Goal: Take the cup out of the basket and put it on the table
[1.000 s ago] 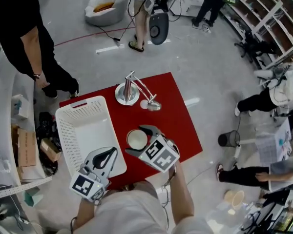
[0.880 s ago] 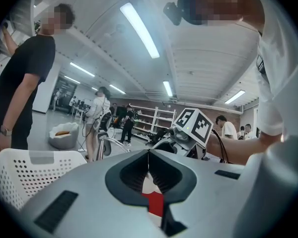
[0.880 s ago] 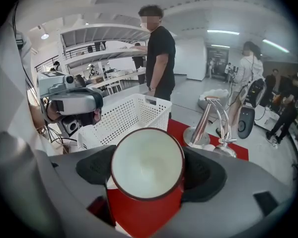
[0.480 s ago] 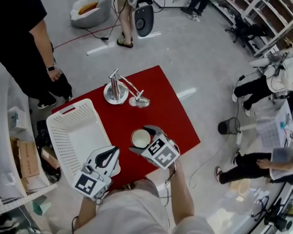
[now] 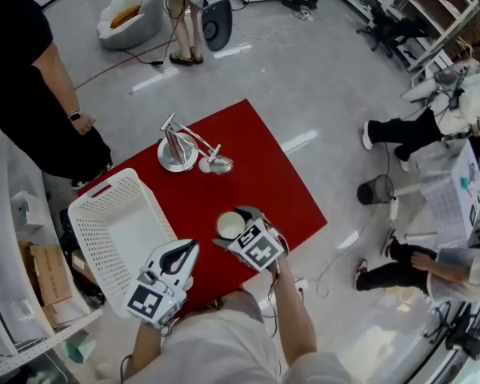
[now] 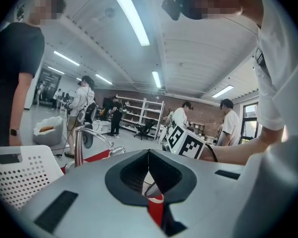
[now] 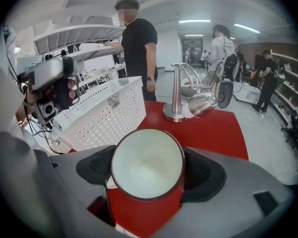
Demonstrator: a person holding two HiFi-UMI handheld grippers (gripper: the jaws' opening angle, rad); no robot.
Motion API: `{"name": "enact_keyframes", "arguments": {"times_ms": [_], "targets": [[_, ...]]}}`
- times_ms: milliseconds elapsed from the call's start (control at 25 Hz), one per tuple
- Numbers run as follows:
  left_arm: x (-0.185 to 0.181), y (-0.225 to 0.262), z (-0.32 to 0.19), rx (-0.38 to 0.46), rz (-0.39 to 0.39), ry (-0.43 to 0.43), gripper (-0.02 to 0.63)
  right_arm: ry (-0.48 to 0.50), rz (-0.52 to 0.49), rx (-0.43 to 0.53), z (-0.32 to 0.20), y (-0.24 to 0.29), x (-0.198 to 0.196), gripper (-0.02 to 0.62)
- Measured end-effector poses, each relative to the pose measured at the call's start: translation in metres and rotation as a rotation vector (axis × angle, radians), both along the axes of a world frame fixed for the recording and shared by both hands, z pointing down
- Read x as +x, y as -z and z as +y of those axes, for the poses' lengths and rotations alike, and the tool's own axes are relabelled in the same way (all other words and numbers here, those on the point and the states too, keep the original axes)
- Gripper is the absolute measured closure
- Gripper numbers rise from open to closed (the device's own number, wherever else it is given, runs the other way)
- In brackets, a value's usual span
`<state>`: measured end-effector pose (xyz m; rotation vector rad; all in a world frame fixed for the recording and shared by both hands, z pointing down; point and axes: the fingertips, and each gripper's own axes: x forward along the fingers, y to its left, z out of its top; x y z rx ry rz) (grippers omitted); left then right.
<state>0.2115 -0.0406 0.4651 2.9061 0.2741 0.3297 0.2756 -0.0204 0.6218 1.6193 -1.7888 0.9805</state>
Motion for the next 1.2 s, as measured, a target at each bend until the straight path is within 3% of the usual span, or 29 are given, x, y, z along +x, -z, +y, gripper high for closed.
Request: {"name": "enact_keyframes", "arguments": {"times_ms": [720,1200], "targets": [[0.014,-0.019,0.002,0.019,-0.066,-0.058,0.595,-0.062,0.0,-0.078,0.003,-0.077,0.011,0.186],[0.023,-0.028,0.007,0.022,-0.088,-0.087,0.595,-0.063,0.023,-0.073,-0.001,-0.103,0.013,0.186]]}}
